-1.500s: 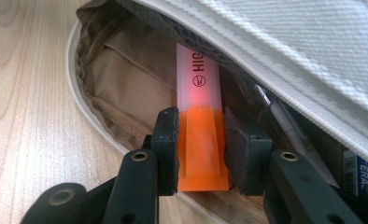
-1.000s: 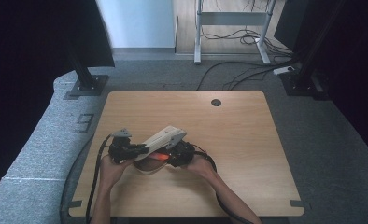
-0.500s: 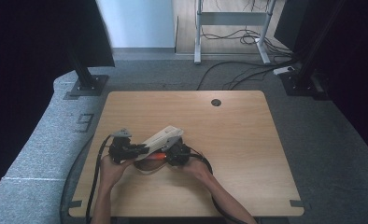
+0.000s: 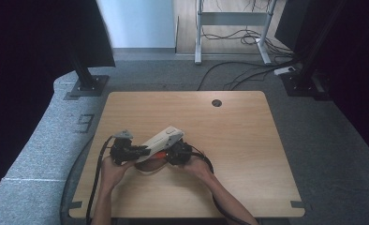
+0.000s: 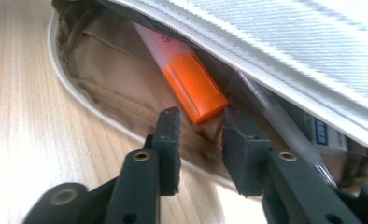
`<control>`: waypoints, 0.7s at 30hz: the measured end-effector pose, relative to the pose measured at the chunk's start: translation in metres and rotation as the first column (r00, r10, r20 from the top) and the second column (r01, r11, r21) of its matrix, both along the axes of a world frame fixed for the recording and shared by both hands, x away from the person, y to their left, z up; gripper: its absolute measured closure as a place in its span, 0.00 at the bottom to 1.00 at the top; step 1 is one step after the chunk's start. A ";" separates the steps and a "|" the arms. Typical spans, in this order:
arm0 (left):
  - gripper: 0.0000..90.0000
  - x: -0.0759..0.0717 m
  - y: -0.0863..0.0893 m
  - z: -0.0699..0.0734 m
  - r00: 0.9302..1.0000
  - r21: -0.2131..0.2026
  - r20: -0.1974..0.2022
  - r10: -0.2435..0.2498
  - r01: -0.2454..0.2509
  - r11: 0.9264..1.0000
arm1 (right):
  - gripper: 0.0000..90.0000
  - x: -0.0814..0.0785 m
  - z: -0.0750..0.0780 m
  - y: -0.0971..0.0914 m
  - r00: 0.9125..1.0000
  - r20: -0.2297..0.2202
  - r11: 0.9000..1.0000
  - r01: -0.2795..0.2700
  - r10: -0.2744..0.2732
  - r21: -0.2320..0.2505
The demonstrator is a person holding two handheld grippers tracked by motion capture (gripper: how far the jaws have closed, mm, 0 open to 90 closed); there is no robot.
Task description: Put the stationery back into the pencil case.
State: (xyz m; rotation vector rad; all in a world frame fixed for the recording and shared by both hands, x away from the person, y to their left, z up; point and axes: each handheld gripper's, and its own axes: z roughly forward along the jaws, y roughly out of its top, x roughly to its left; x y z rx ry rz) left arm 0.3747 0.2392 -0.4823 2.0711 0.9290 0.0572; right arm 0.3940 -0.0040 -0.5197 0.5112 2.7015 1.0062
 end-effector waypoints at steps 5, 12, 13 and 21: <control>0.82 -0.001 -0.003 -0.002 1.000 0.013 -0.004 -0.007 0.007 1.000 | 0.65 -0.002 0.004 -0.011 1.000 -0.012 1.000 -0.002 0.003 0.015; 0.79 -0.004 -0.007 -0.006 1.000 0.024 -0.012 -0.011 0.012 1.000 | 0.57 -0.006 0.004 -0.027 0.999 -0.041 0.999 0.014 -0.013 0.038; 0.79 -0.005 -0.008 -0.007 1.000 0.025 -0.012 -0.012 0.012 1.000 | 0.57 -0.007 0.004 -0.029 0.999 -0.044 0.999 0.016 -0.015 0.041; 0.75 -0.009 -0.011 -0.012 1.000 0.028 -0.011 -0.011 0.011 1.000 | 0.52 -0.011 0.006 -0.050 0.998 -0.049 0.998 0.046 -0.044 0.050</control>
